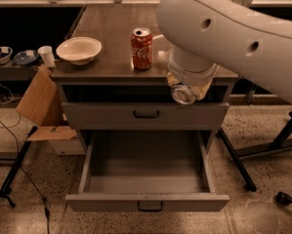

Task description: Pick pepsi can from middle drawer and place on counter

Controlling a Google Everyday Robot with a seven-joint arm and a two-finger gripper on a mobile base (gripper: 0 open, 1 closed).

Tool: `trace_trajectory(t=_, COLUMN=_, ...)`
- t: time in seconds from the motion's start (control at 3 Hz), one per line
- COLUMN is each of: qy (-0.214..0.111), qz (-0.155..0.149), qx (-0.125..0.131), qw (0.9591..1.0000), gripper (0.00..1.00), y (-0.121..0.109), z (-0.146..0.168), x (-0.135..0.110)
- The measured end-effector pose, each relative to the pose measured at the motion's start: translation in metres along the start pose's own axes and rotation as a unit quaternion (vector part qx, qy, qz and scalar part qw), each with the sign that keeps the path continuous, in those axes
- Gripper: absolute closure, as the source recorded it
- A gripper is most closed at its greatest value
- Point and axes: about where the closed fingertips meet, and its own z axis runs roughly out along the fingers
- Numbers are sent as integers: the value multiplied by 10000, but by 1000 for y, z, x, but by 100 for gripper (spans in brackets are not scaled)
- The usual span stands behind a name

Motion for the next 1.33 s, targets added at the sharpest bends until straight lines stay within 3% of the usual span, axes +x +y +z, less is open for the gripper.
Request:
trace_trajectory(t=0.33, qy=121, qz=-107, qx=154, qw=9998, gripper=100, y=-15, z=-5, x=15)
trace_trajectory(t=0.67, qy=270, qz=-276, qx=376, qw=9985, gripper=100, y=-59, z=-10, x=45)
trace_trajectory(t=1.33, qy=360, qz=-234, qx=512, qw=9978, gripper=100, y=-113, z=-7, x=90)
